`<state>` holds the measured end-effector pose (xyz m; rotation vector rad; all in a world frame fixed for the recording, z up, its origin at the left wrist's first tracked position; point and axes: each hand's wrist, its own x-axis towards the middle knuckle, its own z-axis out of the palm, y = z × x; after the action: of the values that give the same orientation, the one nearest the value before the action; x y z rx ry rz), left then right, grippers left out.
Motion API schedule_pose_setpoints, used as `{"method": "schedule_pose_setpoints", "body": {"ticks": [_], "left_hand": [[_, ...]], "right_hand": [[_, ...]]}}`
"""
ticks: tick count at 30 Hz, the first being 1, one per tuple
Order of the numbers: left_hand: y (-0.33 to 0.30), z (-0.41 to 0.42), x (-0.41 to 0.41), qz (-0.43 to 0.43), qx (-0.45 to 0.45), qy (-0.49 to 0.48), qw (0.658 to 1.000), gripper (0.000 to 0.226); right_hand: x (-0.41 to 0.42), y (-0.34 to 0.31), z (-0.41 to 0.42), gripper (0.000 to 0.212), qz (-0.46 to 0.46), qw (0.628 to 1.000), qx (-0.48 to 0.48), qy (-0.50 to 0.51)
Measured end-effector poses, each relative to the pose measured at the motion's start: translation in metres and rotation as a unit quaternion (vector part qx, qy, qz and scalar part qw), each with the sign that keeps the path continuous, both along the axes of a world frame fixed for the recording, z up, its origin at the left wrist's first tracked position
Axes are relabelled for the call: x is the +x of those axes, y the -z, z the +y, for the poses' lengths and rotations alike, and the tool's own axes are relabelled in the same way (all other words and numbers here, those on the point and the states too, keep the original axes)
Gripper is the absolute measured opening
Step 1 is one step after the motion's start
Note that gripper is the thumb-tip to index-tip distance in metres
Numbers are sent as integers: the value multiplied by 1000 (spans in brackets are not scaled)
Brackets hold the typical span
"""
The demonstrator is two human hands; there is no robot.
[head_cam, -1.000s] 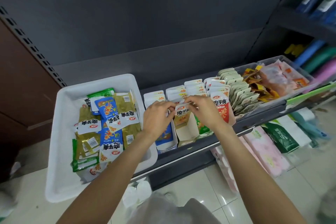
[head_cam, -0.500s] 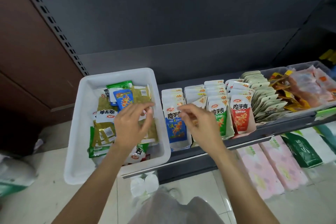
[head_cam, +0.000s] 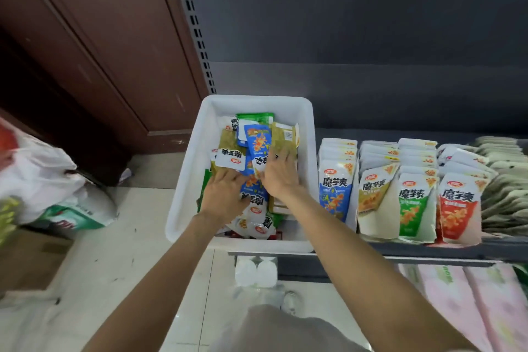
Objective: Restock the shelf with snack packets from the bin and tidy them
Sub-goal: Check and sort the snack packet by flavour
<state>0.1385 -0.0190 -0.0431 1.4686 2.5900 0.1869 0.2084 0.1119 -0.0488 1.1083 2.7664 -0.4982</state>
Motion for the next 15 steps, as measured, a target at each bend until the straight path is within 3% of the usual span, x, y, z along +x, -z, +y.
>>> {"method": "schedule_pose_setpoints", "body": {"ticks": [3, 8, 10, 12, 13, 15], "left_hand": [[1, 0, 2, 28, -49, 6, 998, 55], [3, 2, 3, 43, -46, -11, 998, 58], [3, 0, 4, 18, 41, -17, 999, 60], [-3, -1, 2, -11, 195, -8, 981, 66], [-9, 0, 1, -21, 258, 10, 966, 72], [-30, 3, -1, -34, 288, 96, 952, 81]], "right_hand": [[-7, 3, 6, 77, -3, 997, -72, 35], [15, -15, -17, 33, -23, 992, 97, -76], [29, -36, -22, 25, -15, 988, 114, -101], [45, -57, -23, 30, 31, 991, 105, -71], [56, -66, -22, 34, 84, 991, 95, -45], [78, -80, -20, 32, 215, 975, 55, -23]]}}
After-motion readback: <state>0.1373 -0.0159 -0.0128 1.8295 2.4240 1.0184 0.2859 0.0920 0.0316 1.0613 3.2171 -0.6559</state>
